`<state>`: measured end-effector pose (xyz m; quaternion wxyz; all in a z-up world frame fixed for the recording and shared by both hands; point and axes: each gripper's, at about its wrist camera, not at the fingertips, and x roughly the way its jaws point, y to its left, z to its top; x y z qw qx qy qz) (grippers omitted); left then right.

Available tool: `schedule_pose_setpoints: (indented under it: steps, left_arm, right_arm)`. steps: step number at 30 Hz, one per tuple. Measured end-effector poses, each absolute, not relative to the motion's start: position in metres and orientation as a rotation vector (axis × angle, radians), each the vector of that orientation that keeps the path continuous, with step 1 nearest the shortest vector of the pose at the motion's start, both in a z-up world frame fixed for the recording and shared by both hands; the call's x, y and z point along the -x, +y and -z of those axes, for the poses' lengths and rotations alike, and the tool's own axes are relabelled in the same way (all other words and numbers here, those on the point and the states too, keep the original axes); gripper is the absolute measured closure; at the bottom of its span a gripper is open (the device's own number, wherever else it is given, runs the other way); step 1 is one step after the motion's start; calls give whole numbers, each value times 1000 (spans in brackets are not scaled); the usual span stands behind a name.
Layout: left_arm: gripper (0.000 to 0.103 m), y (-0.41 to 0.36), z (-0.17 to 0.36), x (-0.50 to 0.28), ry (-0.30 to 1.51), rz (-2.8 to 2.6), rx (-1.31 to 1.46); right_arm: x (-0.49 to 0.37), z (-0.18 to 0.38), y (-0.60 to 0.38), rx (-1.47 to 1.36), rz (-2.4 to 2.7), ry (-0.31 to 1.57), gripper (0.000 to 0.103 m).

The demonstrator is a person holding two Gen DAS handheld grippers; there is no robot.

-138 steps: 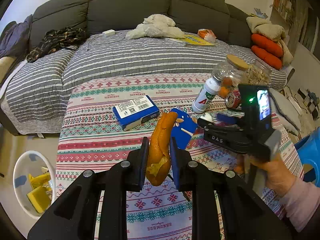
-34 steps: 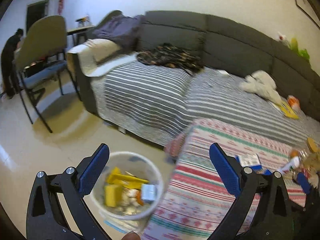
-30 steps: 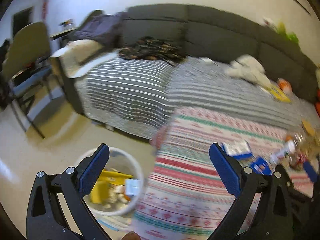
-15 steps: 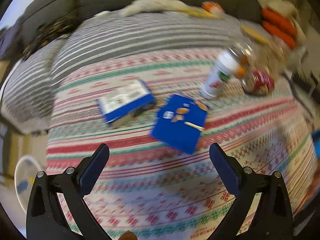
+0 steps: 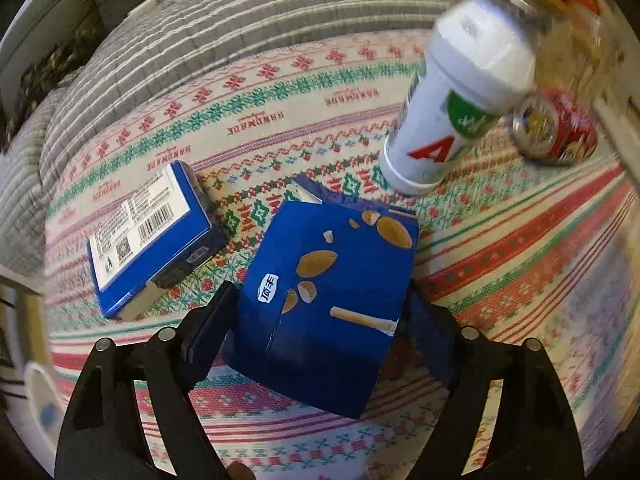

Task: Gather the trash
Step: 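Grasp the blue snack box with the left tool while the right tool grasps the white bottle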

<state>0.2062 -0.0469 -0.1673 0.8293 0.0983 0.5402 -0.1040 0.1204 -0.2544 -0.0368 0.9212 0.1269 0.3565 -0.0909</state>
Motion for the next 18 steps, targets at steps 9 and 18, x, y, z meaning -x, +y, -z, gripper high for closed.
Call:
schedule_pose_setpoints:
  steps: [9, 18]
  left_arm:
    - [36, -3, 122, -143, 1009, 224, -57]
    - [35, 45, 74, -108, 836, 85, 49]
  right_arm:
    - [-133, 62, -219, -162, 87, 761, 6]
    - [-167, 96, -161, -84, -47, 719, 6]
